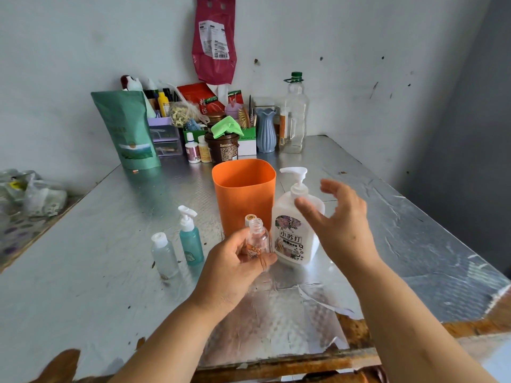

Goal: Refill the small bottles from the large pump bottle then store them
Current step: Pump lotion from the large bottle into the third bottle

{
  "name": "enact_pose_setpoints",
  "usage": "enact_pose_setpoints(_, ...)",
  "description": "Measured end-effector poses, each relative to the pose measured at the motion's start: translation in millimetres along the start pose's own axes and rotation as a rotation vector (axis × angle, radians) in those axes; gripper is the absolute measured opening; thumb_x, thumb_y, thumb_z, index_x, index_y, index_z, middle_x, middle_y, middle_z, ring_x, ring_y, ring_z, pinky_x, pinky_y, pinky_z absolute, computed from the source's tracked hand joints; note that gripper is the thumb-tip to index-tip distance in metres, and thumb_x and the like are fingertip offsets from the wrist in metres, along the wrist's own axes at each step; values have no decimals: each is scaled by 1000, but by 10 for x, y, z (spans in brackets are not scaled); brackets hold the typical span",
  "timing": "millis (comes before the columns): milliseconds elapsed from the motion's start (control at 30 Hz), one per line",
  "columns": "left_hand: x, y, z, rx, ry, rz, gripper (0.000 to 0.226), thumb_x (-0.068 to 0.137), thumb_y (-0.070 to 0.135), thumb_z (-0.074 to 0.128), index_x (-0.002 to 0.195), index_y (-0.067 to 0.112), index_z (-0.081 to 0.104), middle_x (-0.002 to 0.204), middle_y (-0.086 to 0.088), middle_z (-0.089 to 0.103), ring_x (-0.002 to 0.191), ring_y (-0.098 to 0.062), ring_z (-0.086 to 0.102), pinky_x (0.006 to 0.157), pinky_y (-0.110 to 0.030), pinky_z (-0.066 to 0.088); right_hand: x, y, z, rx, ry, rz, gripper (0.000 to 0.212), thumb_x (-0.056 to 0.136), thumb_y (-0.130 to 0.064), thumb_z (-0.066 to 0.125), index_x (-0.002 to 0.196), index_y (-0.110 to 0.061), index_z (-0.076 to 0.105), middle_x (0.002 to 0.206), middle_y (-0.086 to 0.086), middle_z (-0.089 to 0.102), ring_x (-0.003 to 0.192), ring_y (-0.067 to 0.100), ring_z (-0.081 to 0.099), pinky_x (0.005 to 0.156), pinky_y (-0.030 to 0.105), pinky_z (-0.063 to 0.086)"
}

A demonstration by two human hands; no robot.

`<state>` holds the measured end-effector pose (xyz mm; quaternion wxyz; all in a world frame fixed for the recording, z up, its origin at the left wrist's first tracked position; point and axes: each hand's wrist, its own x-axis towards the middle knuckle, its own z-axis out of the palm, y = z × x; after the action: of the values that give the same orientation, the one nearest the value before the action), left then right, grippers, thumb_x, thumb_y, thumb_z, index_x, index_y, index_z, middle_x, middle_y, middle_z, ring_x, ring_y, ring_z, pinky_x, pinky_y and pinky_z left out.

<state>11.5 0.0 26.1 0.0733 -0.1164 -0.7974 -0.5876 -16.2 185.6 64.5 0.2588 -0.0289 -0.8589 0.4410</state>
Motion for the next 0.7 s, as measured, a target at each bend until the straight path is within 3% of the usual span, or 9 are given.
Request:
enact_pose_setpoints(100, -7, 36, -20, -19, 12, 3, 34, 77, 23, 79, 104, 37, 63, 98, 26, 72, 90, 6, 68, 72, -6, 47, 102, -188, 73, 29, -114, 45, 64, 77, -52, 68, 131, -26, 45, 115, -15, 46, 129, 11, 33, 89, 23, 34)
enact_pose_setpoints(200, -22, 60, -45, -7, 37, 4, 34, 76, 28, 79, 105, 39, 63, 99, 24, 72, 92, 6, 67, 74, -7, 48, 190, -220, 160, 41, -137, 70, 49, 82, -38, 69, 125, -24, 50, 105, -10, 50, 123, 16, 43, 85, 24, 38)
enact_pose_setpoints(300, -32, 88, -89, 8, 45, 2, 34, 76, 31, 78, 105, 39, 63, 100, 24, 72, 93, 5, 67, 76, -8, 49, 211, -223, 144, 44, -131, 68, 36, 83, -27, 67, 117, -25, 55, 102, -7, 61, 97, 12, 57, 69, 21, 41)
enact_pose_setpoints(367, -23, 106, -115, 7, 43, -3, 33, 78, 28, 79, 104, 38, 64, 97, 25, 73, 91, 5, 68, 74, -7, 48, 180, -250, 84, 66, -174, 69, 30, 84, -23, 67, 113, -24, 58, 95, -13, 61, 76, 2, 56, 57, 15, 38)
enact_pose_setpoints(500, 44, 124, -147, 39, 68, -22, 34, 77, 23, 82, 104, 37, 67, 96, 21, 74, 89, 0, 70, 82, -21, 53, 105, -284, -7, 53, -277, 28, 24, 83, -21, 69, 105, -23, 62, 99, -11, 65, 83, 9, 58, 60, 15, 38)
enact_pose_setpoints(600, 95, 140, -138, 108, 112, -44, 38, 70, 36, 82, 105, 38, 68, 94, 19, 74, 89, -6, 70, 87, -39, 56, 56, -296, -48, 54, -355, 0, 24, 82, -21, 70, 104, -27, 65, 99, -12, 68, 85, 5, 60, 65, 14, 41)
enact_pose_setpoints(700, 121, 198, -127, 186, 128, -68, 45, 68, 41, 80, 111, 37, 66, 94, 16, 74, 89, -9, 70, 84, -41, 57, 33, -310, -78, 62, -398, -16, 22, 80, -22, 72, 101, -28, 67, 95, -12, 70, 86, 8, 64, 72, 22, 45)
